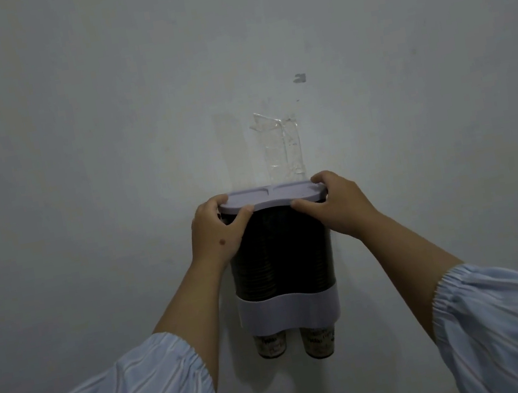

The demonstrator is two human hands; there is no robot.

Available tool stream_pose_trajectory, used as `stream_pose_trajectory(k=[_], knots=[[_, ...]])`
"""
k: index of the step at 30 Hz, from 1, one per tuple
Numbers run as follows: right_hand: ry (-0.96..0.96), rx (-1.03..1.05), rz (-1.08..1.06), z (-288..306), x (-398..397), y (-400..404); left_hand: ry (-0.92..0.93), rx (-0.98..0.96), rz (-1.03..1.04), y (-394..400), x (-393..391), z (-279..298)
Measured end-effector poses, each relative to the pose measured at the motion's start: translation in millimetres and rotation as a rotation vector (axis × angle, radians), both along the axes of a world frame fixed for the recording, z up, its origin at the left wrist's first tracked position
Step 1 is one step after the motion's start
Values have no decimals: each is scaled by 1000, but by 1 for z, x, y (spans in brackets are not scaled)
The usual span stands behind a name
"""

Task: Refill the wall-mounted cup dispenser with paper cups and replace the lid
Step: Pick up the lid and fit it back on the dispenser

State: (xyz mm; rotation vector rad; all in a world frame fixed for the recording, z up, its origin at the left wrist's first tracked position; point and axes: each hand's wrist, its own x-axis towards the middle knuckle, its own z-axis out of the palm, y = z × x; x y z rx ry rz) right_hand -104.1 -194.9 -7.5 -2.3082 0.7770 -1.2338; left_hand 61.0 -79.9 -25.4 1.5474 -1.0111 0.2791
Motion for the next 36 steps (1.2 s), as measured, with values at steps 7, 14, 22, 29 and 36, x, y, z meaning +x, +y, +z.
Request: stream_pose_trajectory(k=[7,14,22,29,36], knots=[[142,-84,-84,-2,3,-2,-129,144,91,5,4,5],[130,-41,-80,-1,2,-9,-172,201,106,8,9,7],[125,139,-10,-11,-1,-7,-83,182,59,5,0,-2],[159,211,-62,-21,3,7,41,216,-98,13,-11,-19],[139,205,9,-84,-3,33,228,289,-34,40,-20,-96]])
